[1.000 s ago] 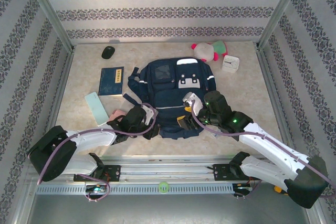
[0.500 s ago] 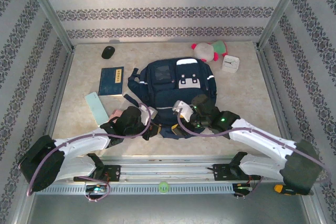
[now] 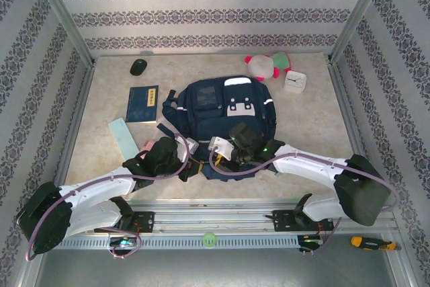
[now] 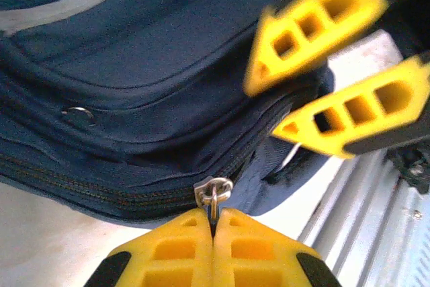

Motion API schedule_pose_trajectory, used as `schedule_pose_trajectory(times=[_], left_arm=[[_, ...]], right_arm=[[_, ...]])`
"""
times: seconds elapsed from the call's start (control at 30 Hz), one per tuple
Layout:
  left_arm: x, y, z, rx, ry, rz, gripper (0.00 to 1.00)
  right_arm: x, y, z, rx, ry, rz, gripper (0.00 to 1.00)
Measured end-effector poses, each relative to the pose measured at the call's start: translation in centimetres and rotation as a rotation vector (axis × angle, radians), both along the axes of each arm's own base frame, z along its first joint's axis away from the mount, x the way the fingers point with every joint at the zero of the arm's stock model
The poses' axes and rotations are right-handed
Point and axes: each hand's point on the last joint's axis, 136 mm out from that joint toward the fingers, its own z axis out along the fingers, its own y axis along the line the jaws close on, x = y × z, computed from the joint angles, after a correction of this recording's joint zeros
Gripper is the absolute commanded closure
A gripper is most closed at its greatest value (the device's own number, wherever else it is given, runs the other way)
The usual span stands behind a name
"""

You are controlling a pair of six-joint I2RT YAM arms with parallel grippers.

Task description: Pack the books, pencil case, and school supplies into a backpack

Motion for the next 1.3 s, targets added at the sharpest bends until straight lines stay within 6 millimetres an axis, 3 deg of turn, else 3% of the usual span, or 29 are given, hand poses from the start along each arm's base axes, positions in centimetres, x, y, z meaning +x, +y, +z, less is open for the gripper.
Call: schedule_pose_trajectory(times=[0.13,0.3,0.6,0.73,0.93,0.97,1.07,1.23,1.27,1.3], left_arm=[[0.9,0.8,-0.1,0.050,-0.024,0.052,1.00],[2.7,2.1,0.1,0.113,-0.070,0.144,1.00],[8.4,7.3,0.8,0.202,-0.123,0.382,1.00],[11.2,9.3,0.2,0.247,-0.099,0.450,1.00],[14.7,8.7,0.8,0.240,-0.097,0.434,1.00],[15.1,8.6,1.0,0.242,-0.100,0.432,0.94],[16.2,9.1,1.3,0.259,-0.105,0.452,0.58],[16.7,11.9,2.4,0.274,-0.069,0.565,0.38],[16.5,12.1,3.0,0.264,-0.067,0.580,0.34],[16.1,12.3,3.8,0.250,-0.070,0.598,0.32]], right_arm=[[-0.6,-0.7,1.5,0.003,-0.052,0.046,1.00],[-1.3,-2.8,5.1,0.033,-0.125,0.087,1.00],[-0.9,-5.7,11.1,0.112,-0.213,0.141,1.00],[-0.8,-6.2,12.7,0.134,-0.232,0.174,1.00],[0.1,-6.4,12.8,0.131,-0.245,0.180,1.00],[0.2,-6.3,12.8,0.131,-0.244,0.178,1.00],[0.9,-5.9,12.8,0.146,-0.237,0.159,1.00],[2.2,-5.1,12.5,0.165,-0.221,0.128,1.00],[2.4,-4.8,12.3,0.166,-0.212,0.128,0.90],[2.7,-4.5,11.9,0.165,-0.198,0.124,0.71]])
